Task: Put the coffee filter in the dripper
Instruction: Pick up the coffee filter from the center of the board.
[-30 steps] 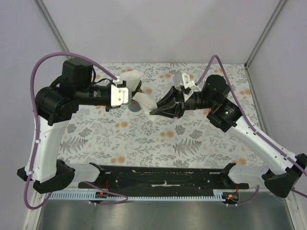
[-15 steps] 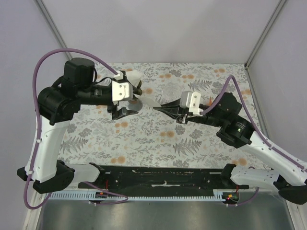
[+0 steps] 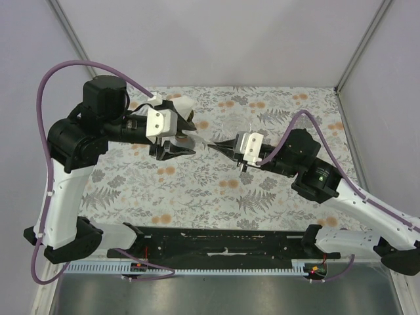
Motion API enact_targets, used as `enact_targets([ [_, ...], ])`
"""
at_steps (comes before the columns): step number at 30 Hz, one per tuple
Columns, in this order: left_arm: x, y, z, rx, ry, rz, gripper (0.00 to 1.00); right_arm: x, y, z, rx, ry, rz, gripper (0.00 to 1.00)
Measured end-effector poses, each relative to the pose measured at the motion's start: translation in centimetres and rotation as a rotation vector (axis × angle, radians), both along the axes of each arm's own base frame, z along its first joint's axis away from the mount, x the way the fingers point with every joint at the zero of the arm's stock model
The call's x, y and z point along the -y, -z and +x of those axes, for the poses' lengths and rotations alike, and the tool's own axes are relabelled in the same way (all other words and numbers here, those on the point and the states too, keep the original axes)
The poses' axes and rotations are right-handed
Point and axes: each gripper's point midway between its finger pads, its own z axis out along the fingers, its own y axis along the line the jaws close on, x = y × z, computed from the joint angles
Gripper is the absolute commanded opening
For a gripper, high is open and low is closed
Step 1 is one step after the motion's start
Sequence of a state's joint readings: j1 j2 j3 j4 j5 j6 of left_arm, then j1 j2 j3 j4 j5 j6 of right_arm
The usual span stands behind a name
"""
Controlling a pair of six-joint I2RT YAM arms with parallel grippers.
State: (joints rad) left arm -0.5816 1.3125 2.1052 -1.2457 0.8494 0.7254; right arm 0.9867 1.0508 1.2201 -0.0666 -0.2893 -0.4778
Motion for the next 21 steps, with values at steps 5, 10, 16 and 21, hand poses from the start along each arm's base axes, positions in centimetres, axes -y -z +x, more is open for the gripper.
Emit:
enact_targets([
  [5,0.8,0.2,-0.5,-0.025,0.028,0.005,0.02,-0.4,0.8,-0.1,0.002,-0.008,-0.029,0.0],
  [10,0.9,0.6,-0.4,-0.009,0.031,0.023,0.02,-0.3,0.8,-0.2,0.007,-0.009,-0.034,0.39],
  [16,0.5,1.0,0.4,0.056,-0.003,0.059,0.02,2.2,-2.1,-2.1,0.061,-0.022,0.042,0.41],
  [21,0.3,0.7,0.0,0.101,-0.004,0.065,0.02,3.9,-6.0,-5.1,0.141,-0.092,0.17,0.44],
])
